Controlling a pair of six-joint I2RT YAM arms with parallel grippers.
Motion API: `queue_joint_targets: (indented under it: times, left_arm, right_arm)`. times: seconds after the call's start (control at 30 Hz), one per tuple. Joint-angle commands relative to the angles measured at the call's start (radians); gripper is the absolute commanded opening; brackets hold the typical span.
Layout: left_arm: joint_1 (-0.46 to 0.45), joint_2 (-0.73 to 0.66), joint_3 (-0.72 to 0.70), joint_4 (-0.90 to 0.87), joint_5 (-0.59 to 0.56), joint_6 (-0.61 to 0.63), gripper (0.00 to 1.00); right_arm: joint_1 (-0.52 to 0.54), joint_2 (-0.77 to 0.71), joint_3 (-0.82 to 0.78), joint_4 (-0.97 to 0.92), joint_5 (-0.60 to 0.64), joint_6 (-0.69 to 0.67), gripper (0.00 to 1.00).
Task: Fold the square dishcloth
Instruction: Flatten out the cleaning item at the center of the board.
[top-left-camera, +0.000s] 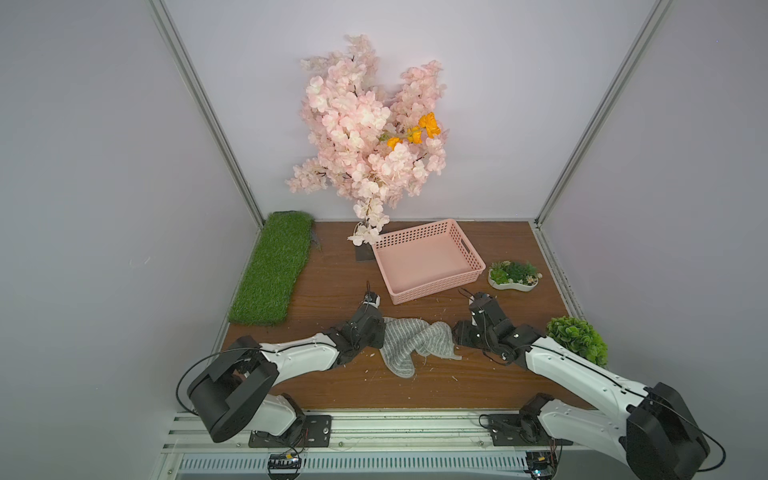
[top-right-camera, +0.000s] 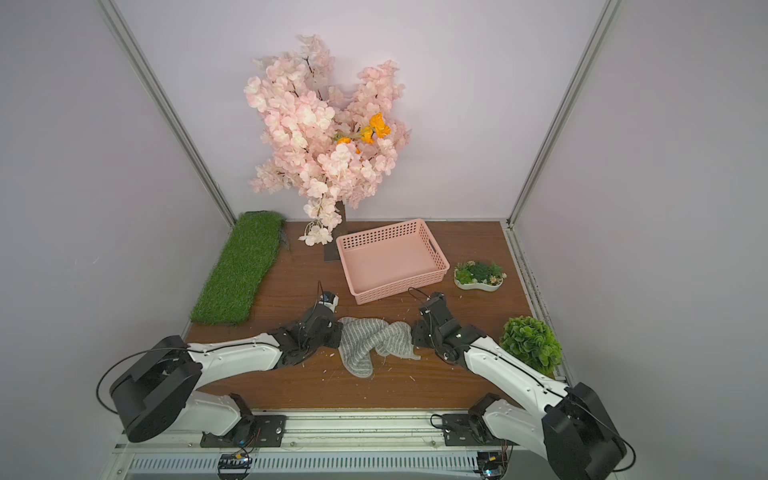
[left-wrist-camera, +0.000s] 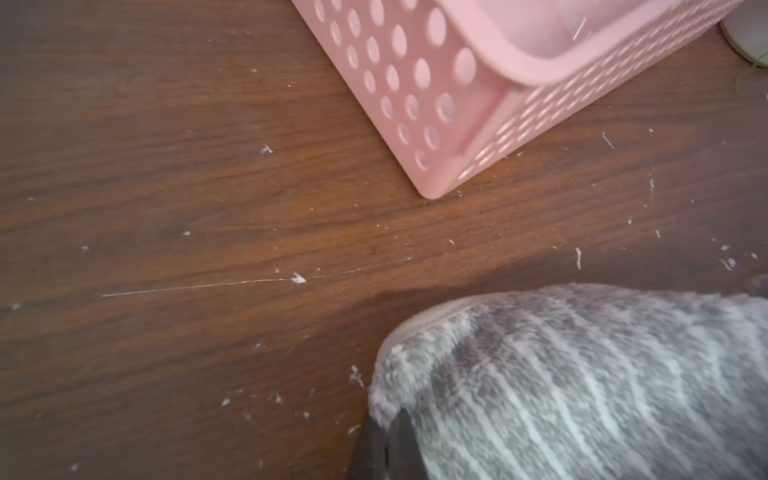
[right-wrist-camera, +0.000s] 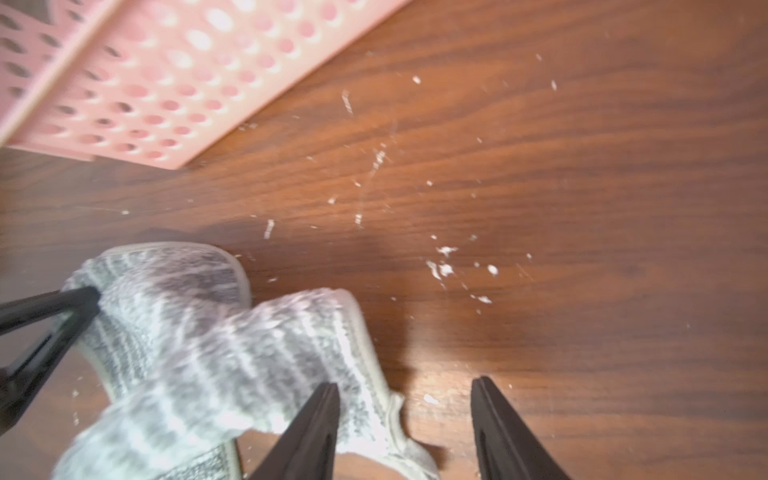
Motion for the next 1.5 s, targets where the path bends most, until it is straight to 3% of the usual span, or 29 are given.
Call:
queue_joint_targets:
  times: [0.0,0.27,0.67,0.87,1.23,1.4,1.47]
  left_arm:
    - [0.002,-0.002,-0.007,-0.088,-0.076,-0.046,0.00]
    - [0.009,-0.004,-0.030,-0.079,-0.075,-0.072,0.00]
    - [0.015,-0.029,-0.058,-0.069,-0.075,-0.078,0.00]
    - [0.016,-0.019,-0.058,-0.053,-0.064,-0.079,0.00]
    - [0.016,-0.019,-0.064,-0.046,-0.066,-0.098,0.00]
    - [0.016,-0.042,-0.051,-0.064,-0.088,-0.089,0.00]
    - [0.016,-0.060,-0.039,-0.079,-0.105,-0.074,0.00]
  right_arm:
    - [0.031,-0.015,-0.018,-0.004,-0.048,-0.033,0.53]
    - [0.142,0.038,-0.072,0.065,-0.044,0.038,0.53]
    - [0.145,0.125,-0.054,0.108,0.122,0.064,0.62]
    - [0.146,0.169,-0.043,0.154,0.145,0.038,0.63]
    - [0.145,0.229,-0.080,0.213,0.104,0.049,0.26]
    - [0.143,0.225,-0.048,0.205,0.141,0.028,0.00]
    - [0.143,0.221,-0.002,0.178,0.182,0.006,0.00]
